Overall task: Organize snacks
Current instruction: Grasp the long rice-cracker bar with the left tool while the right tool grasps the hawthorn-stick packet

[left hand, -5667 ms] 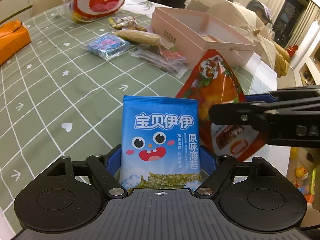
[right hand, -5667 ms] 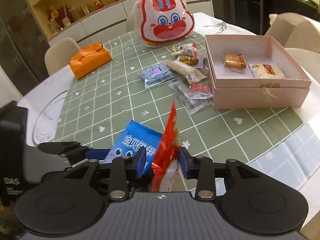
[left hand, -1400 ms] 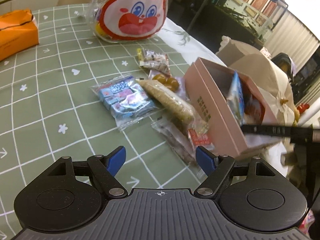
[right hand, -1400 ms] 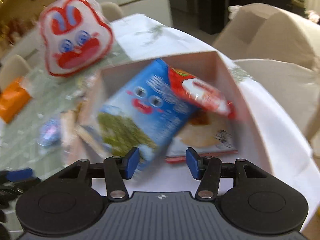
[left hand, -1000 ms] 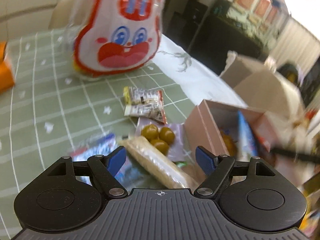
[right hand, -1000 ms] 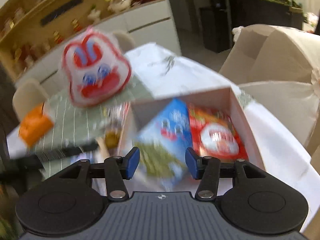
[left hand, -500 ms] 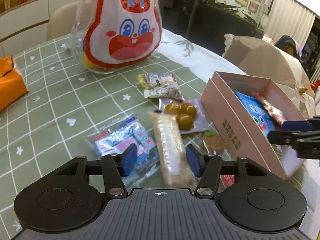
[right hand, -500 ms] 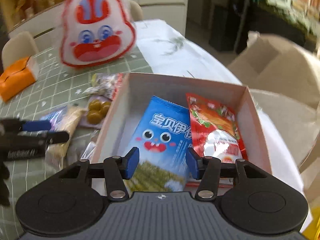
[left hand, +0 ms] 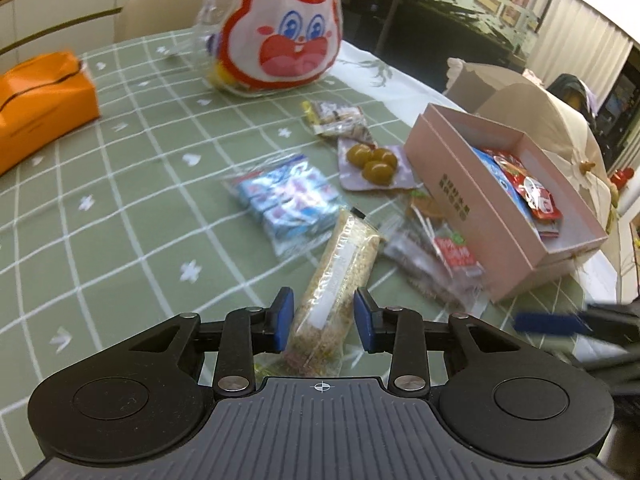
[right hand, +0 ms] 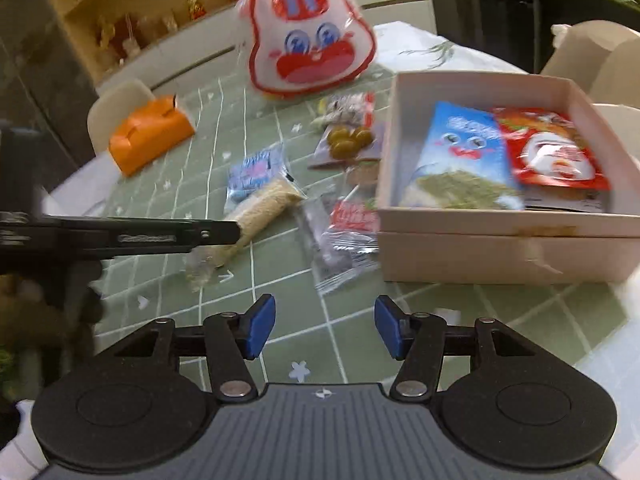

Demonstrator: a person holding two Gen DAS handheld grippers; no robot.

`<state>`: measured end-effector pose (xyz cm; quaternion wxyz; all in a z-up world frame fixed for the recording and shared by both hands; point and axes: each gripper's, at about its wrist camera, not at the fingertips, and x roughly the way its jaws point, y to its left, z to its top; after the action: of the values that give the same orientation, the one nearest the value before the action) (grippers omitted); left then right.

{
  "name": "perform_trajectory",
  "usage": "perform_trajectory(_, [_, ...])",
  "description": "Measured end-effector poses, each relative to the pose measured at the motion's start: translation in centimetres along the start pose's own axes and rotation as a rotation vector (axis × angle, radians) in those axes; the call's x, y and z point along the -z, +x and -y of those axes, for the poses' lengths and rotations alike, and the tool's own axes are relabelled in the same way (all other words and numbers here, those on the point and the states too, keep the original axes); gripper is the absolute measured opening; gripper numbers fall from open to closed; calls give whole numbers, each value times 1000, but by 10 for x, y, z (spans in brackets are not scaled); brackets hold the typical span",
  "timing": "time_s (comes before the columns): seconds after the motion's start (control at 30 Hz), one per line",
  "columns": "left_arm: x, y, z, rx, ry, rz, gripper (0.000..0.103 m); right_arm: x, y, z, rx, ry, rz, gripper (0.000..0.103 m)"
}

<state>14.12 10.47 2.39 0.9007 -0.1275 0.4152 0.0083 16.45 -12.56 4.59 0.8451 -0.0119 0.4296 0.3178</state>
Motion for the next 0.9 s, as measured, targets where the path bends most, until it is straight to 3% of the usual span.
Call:
perform_trajectory(0.07, [5,-5,-4,-7,-11,1,38,-6,17,-5,48,-17,28,56])
perform_trajectory(0.27, [16,-13,-16,-9,-61,-5,38,-7,62,-40,209,-155,120,79])
perform_trajectory(0.43, [19,-17,-22,-14,-85,-6,38,-20,74,-40,167,-149,130,82])
perform_trajectory(0.47, [20,-17,-23,-12,-90,-6,38,-23,74,-39,164,-141,125,80])
perform_trajectory(0.53, [21,-18,-24,-9,-97,-5,38,-22,68,-39,166,-154,115,50])
perform_trajectory(0.6, [24,-20,-23,-12,-95,-3,38,-20,62,-40,134,-165,81,44])
perform_trajectory(0.9, [52,-38,1,13,-44,-45,33,53,-1,-54,34,-124,22,44])
